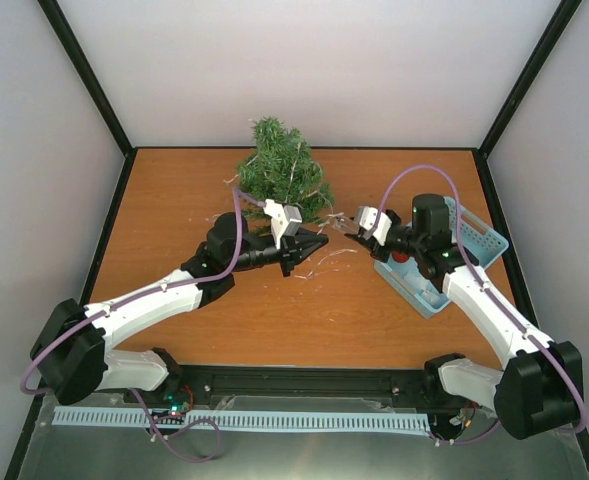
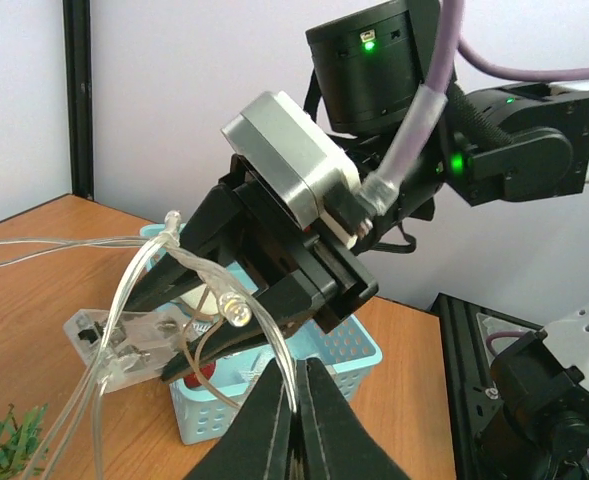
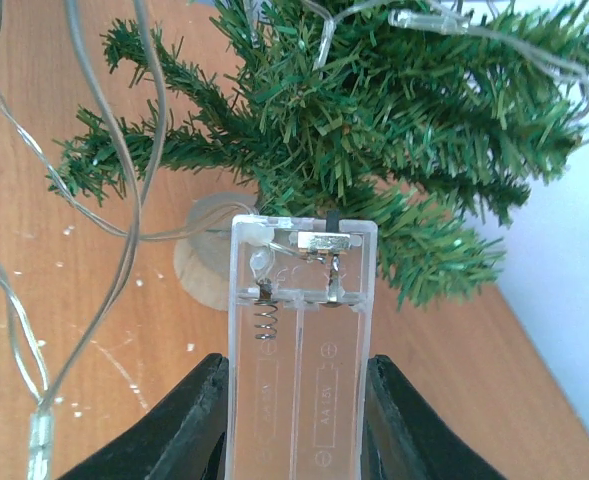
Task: Decorate the small christmas tree
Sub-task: Wrap the decoration item around the Christmas tree.
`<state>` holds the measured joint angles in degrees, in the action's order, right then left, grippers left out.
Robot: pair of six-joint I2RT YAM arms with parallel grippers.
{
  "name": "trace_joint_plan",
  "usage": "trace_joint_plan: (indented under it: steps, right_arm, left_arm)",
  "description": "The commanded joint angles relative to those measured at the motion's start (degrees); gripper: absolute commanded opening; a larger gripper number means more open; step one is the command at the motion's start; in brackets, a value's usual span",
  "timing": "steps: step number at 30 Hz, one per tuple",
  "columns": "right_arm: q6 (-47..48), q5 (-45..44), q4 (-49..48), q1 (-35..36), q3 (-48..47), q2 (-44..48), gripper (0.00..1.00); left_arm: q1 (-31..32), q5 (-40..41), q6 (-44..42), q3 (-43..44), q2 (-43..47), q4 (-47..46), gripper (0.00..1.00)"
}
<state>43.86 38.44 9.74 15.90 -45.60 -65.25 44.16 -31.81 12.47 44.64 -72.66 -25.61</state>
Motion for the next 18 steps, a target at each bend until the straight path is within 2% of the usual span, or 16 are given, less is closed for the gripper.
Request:
trace_joint_plan:
  steps: [1, 8, 12, 18]
  right_arm:
    - [11.64, 3.73, -9.13, 0.42, 2.69, -0.74, 0.10]
    - [16.18, 7.92, -16.31, 3.90, 4.03, -2.62, 0.10]
    - [13.79, 9.72, -23.66, 4.52, 7.23, -2.00, 0.09]
    - [9.22, 9.79, -31.21, 6.29, 12.94, 0.59, 0.09]
  left_arm:
    - [0.49, -2.24, 0.46, 2.83, 0.18, -1.03, 0.02]
    - [0.49, -3.67, 3.29, 3.06, -0.25, -2.43, 0.02]
    - [0.49, -3.40, 6.46, 4.19, -0.38, -2.43, 0.01]
    - [0.40, 2.43, 13.75, 7.56, 0.17, 0.31, 0.01]
